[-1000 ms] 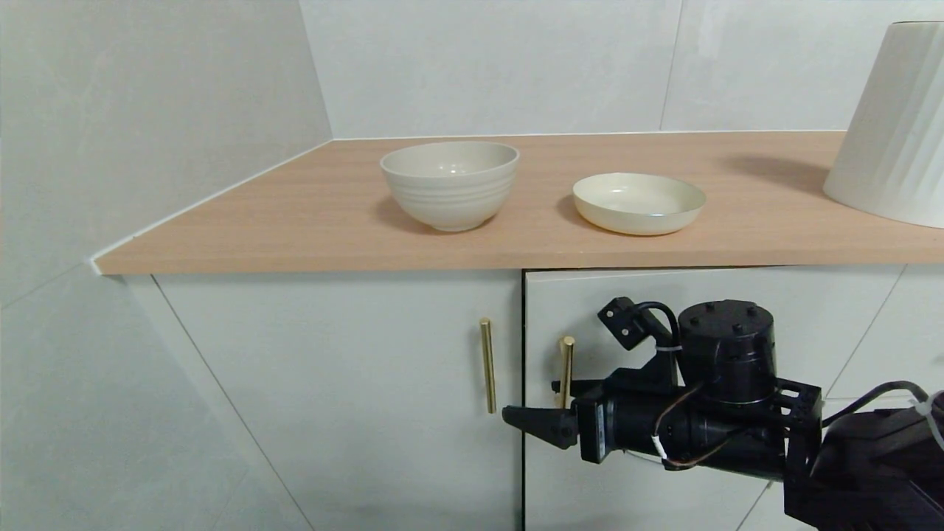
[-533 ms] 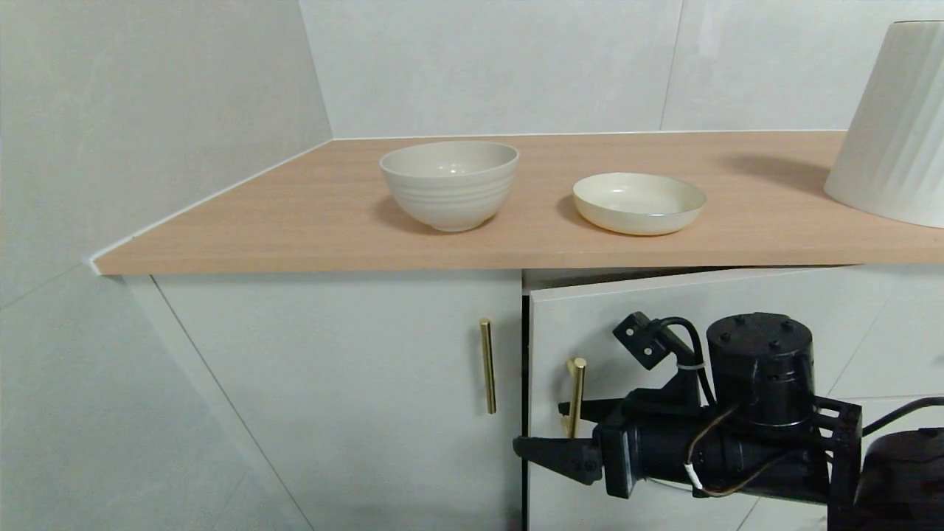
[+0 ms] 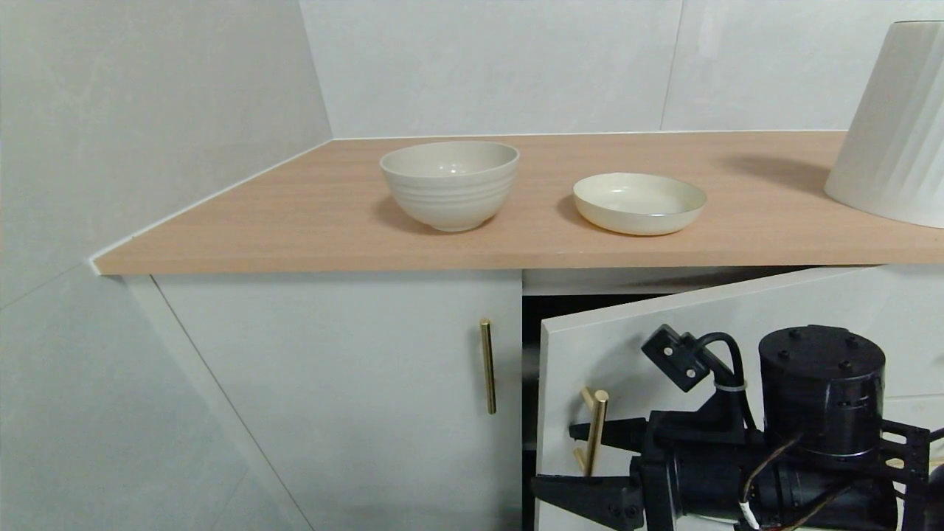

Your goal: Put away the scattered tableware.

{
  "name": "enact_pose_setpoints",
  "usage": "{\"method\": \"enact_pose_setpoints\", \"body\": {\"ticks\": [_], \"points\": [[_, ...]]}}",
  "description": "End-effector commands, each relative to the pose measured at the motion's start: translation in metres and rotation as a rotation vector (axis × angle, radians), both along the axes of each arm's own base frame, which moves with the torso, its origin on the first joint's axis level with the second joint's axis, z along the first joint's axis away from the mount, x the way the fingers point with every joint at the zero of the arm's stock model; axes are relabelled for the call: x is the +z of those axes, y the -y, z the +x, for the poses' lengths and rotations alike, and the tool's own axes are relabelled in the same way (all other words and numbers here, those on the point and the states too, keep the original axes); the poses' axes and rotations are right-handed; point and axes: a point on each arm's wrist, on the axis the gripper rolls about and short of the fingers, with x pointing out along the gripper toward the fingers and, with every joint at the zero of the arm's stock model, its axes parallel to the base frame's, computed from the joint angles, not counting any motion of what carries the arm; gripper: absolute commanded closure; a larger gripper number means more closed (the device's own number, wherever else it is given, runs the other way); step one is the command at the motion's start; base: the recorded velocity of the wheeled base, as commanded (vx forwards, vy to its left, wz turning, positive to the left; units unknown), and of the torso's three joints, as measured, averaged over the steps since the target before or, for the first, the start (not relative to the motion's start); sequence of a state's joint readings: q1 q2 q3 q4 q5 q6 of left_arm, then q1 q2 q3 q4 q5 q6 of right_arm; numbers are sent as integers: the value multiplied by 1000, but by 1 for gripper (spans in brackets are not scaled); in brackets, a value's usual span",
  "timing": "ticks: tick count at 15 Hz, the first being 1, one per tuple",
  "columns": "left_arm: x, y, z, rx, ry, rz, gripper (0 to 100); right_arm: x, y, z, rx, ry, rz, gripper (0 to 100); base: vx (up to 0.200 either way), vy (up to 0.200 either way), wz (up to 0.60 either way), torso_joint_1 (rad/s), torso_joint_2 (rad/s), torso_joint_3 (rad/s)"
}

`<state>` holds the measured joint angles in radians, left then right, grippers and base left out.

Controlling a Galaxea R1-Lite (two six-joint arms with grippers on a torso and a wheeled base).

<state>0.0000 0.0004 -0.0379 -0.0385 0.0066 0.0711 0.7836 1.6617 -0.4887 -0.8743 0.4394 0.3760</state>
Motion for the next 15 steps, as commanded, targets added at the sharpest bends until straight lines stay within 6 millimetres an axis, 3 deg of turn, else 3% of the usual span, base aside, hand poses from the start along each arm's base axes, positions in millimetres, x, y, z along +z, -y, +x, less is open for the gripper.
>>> {"method": "enact_pose_setpoints", "body": {"ticks": [1, 3, 6, 7, 9, 11, 12, 15], "points": [[34, 2, -6, -97, 27, 8, 0, 3, 3, -7, 12, 7, 7, 0, 0, 0, 0, 0, 0, 0], [69, 6, 3, -281, -100, 7, 0, 5, 3, -10, 21, 13, 13, 0, 0, 0, 0, 0, 0, 0], [112, 10, 73, -462, -364, -52, 0, 2, 7, -15, 26, 4, 5, 0, 0, 0, 0, 0, 0, 0], [119, 11, 101, -474, -443, -68, 0, 3, 7, -16, 27, 7, 8, 0, 0, 0, 0, 0, 0, 0], [118, 21, 137, -546, -528, -86, 0, 4, 7, -16, 29, 8, 9, 0, 0, 0, 0, 0, 0, 0], [115, 37, 151, -641, -546, -112, 0, 4, 7, -18, 34, 9, 7, 0, 0, 0, 0, 0, 0, 0], [115, 43, 150, -680, -553, -131, 100, 4, 6, -18, 37, 9, 7, 0, 0, 0, 0, 0, 0, 0], [119, 64, 133, -840, -585, -184, 100, 3, 6, -19, 41, 7, 6, 0, 0, 0, 0, 0, 0, 0]]}}
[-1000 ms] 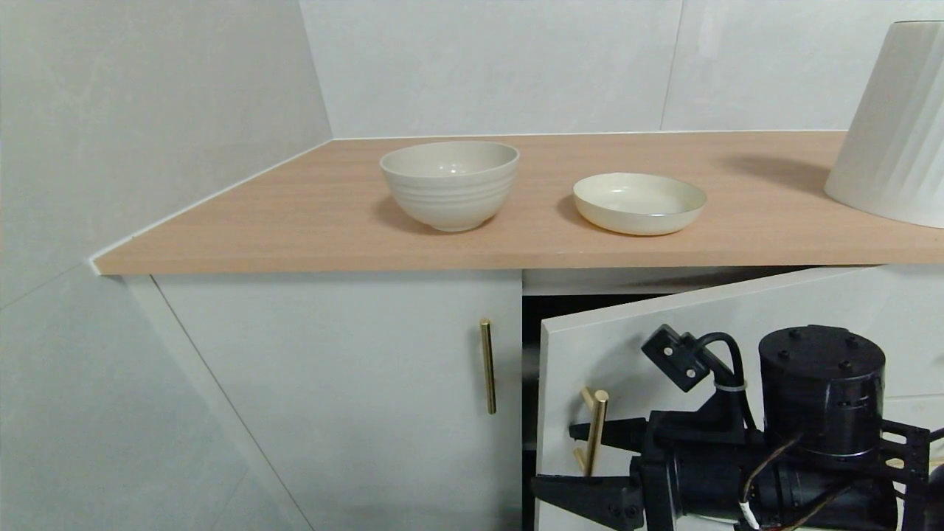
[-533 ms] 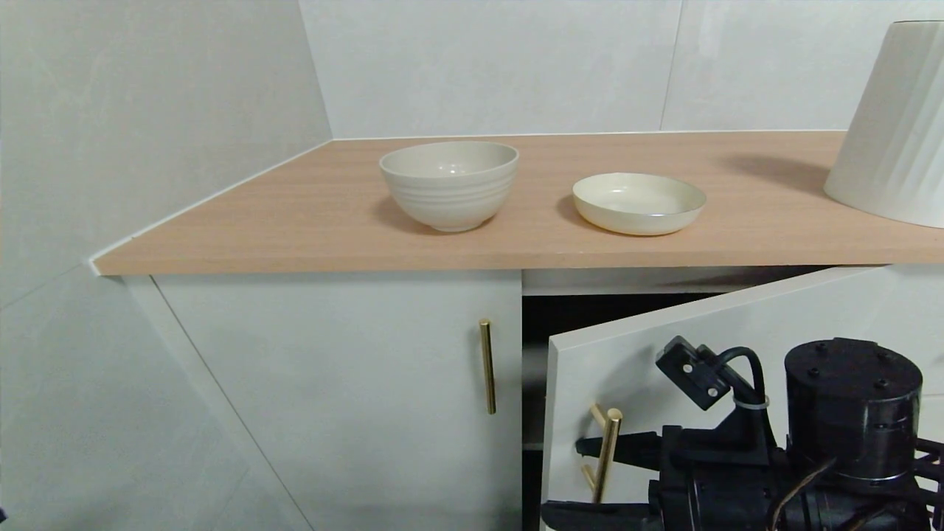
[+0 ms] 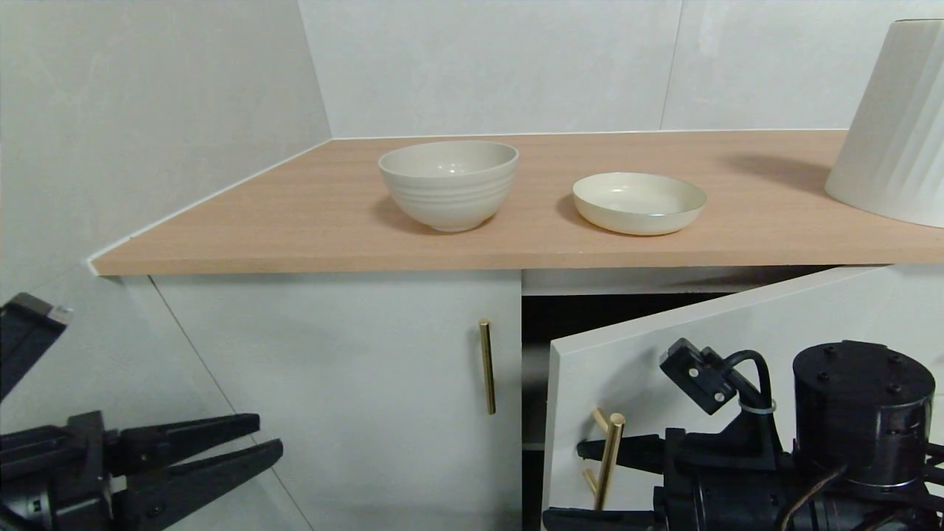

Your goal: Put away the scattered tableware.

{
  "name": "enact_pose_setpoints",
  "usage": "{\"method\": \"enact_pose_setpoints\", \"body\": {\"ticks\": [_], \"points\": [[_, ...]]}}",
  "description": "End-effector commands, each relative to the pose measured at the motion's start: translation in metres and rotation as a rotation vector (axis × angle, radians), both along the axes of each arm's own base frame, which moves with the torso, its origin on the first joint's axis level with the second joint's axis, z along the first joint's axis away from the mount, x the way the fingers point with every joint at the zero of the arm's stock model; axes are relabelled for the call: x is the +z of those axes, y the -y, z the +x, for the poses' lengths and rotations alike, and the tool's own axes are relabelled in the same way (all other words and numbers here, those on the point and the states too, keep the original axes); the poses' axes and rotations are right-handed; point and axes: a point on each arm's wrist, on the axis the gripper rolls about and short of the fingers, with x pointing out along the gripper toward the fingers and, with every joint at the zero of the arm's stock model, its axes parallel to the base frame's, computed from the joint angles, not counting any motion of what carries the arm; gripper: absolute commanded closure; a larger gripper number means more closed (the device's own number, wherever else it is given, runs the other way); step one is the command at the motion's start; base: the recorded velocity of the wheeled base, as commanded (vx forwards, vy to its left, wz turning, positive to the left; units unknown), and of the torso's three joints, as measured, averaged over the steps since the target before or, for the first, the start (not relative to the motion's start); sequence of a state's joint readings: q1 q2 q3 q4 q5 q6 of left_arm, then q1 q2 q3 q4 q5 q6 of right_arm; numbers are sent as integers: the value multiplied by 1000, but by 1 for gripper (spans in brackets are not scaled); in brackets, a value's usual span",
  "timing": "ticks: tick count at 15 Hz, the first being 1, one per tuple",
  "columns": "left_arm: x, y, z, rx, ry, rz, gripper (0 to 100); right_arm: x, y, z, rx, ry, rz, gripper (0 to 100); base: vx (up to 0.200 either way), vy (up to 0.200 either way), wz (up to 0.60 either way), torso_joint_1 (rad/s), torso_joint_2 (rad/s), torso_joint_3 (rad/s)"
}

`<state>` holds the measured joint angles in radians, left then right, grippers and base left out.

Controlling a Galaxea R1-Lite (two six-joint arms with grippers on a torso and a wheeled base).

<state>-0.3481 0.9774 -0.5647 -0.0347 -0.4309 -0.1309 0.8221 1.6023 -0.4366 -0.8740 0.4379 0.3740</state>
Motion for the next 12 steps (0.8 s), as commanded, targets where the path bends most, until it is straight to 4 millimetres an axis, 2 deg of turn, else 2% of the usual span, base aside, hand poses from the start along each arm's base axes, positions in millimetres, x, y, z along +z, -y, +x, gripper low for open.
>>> {"method": "enact_pose_setpoints", "body": {"ticks": [1, 2, 4, 8, 10, 12], "points": [[-2, 23, -1, -165, -55, -9, 100, 1, 0, -1, 3, 0, 3, 0, 0, 0, 0, 0, 0, 0], [-3, 31, 1, -206, -67, 0, 100, 1, 0, -1, 3, 1, 5, 0, 0, 0, 0, 0, 0, 0], [-13, 51, 26, -239, -68, 25, 100, 2, 1, -1, 3, 3, 7, 0, 0, 0, 0, 0, 0, 0], [-67, 93, 85, -288, -44, 117, 100, 4, 2, -3, 3, 11, 15, 0, 0, 0, 0, 0, 0, 0], [-93, 114, 111, -292, -28, 97, 100, 5, 2, -3, 3, 12, 16, 0, 0, 0, 0, 0, 0, 0], [-112, 131, 128, -277, 20, 36, 100, 5, 2, -3, 3, 12, 16, 0, 0, 0, 0, 0, 0, 0]]}}
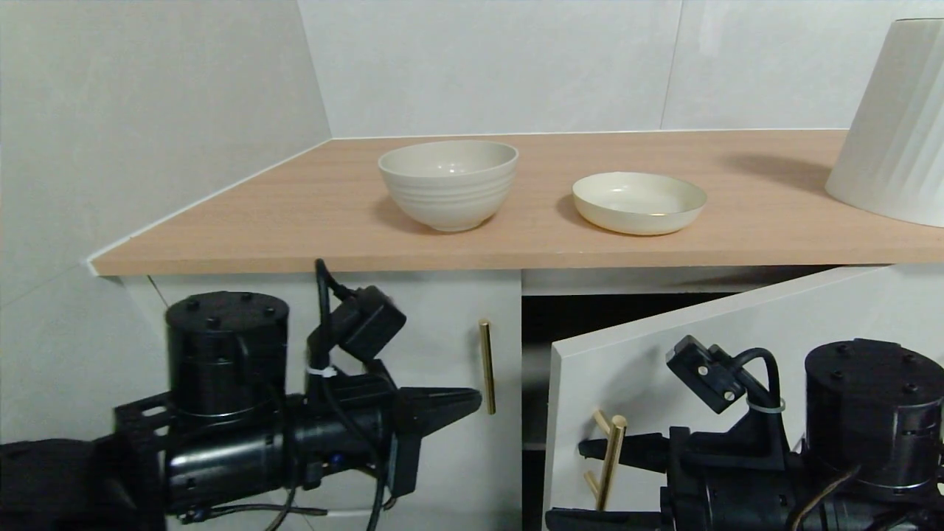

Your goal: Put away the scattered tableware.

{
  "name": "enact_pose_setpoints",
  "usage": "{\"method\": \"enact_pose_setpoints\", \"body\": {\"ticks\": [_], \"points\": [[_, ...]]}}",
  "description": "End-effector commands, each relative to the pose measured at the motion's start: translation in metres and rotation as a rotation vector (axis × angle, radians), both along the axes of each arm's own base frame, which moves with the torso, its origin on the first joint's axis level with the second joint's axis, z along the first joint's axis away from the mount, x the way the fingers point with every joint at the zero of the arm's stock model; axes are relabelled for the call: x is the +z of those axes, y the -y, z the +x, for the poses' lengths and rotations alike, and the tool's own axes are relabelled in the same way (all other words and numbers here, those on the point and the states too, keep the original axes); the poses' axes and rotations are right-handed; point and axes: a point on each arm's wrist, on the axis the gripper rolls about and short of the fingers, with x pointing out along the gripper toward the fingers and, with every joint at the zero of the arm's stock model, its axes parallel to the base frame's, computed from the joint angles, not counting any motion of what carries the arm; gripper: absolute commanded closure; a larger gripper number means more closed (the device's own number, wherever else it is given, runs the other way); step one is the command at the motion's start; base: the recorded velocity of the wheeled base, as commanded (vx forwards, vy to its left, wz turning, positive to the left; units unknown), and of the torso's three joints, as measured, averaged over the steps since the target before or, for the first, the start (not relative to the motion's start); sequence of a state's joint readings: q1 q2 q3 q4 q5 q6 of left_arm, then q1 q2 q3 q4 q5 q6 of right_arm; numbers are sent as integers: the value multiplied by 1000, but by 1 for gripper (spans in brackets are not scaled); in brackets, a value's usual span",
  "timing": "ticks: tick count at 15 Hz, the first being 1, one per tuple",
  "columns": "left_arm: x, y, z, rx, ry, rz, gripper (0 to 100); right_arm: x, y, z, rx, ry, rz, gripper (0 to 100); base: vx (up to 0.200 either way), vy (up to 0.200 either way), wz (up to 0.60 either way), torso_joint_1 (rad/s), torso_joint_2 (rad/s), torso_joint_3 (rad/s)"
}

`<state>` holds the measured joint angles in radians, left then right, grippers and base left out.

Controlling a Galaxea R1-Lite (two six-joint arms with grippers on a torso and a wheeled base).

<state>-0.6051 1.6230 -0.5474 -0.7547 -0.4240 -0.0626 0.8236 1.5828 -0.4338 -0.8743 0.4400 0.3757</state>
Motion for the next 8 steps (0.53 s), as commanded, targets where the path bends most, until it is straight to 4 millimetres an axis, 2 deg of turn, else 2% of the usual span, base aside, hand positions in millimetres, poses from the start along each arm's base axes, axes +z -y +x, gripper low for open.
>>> {"method": "enact_pose_setpoints", "body": {"ticks": [1, 4, 8], "points": [[-54, 29, 27, 5, -61, -5, 100, 1, 0, 0, 1, 3, 2, 0, 0, 0, 0, 0, 0, 0], [-54, 39, 23, -13, -69, -94, 100, 0, 0, -1, 4, 0, -1, 0, 0, 0, 0, 0, 0, 0], [-56, 52, 36, -19, -52, -109, 100, -1, -1, -2, 10, -2, -4, 0, 0, 0, 0, 0, 0, 0]]}}
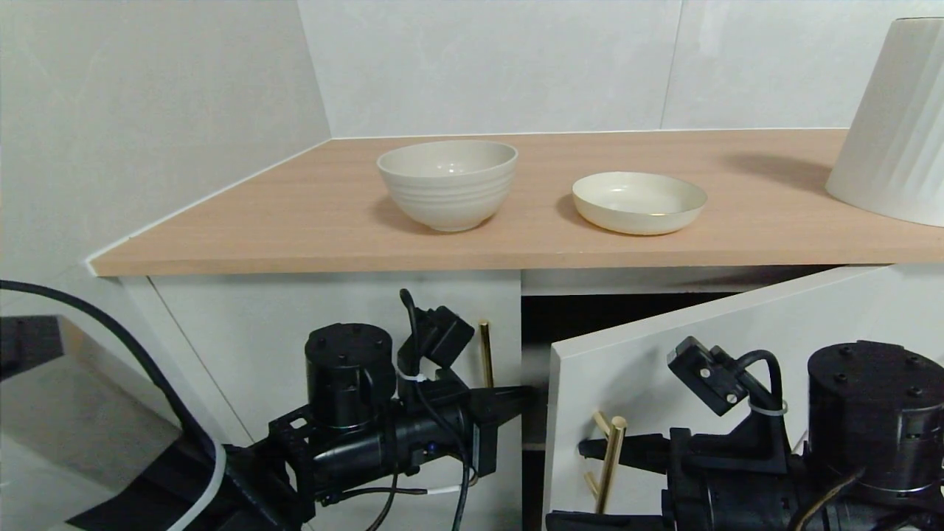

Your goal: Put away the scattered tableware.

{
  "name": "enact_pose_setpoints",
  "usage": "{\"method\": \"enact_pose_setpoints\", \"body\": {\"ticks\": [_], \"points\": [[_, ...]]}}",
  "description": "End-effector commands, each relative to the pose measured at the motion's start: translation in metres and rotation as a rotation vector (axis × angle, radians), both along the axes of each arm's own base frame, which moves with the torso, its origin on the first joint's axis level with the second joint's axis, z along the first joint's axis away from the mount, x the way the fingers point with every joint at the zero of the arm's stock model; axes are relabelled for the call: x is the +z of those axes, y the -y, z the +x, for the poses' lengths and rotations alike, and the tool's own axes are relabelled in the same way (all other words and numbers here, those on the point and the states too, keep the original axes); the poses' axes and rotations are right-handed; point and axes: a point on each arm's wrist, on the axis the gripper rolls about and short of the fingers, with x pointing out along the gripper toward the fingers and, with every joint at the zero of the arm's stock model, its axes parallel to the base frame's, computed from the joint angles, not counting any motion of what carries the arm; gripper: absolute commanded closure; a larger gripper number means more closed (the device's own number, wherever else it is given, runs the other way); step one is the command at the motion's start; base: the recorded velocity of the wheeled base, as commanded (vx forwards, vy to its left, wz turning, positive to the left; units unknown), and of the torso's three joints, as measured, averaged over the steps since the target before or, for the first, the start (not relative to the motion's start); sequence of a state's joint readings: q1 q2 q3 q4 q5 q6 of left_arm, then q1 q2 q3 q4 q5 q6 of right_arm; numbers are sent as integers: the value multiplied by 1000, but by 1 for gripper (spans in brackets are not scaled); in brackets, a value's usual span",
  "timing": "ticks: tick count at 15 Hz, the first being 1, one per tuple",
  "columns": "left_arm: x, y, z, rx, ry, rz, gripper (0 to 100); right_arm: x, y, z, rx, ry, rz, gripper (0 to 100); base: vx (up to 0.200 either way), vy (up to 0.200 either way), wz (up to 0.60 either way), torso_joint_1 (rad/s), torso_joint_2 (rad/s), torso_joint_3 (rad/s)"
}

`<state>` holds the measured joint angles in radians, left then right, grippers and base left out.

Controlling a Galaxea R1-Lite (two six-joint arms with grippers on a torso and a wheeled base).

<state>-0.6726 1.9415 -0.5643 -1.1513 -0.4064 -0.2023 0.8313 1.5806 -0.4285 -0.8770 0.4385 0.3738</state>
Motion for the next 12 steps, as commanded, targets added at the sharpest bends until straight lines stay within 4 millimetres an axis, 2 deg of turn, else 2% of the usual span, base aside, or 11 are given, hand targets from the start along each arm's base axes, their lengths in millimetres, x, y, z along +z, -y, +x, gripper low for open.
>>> {"method": "enact_pose_setpoints", "body": {"ticks": [1, 4, 6, 9, 12], "points": [[-5, 11, 4, -21, -7, 4, 100, -1, 0, 0, 4, -2, -3, 0, 0, 0, 0, 0, 0, 0], [-18, 29, -1, -68, -17, 15, 100, -2, 0, -1, 4, -7, -9, 0, 0, 0, 0, 0, 0, 0], [-19, 38, -4, -96, 7, -8, 100, -4, 1, -1, 1, -8, -14, 0, 0, 0, 0, 0, 0, 0], [-17, 41, -9, -107, 13, -13, 100, 2, 11, -1, -30, 14, 3, 0, 0, 0, 0, 0, 0, 0], [-15, 41, -10, -110, 18, -15, 100, -3, 25, 9, -90, 43, -31, 0, 0, 0, 0, 0, 0, 0]]}}
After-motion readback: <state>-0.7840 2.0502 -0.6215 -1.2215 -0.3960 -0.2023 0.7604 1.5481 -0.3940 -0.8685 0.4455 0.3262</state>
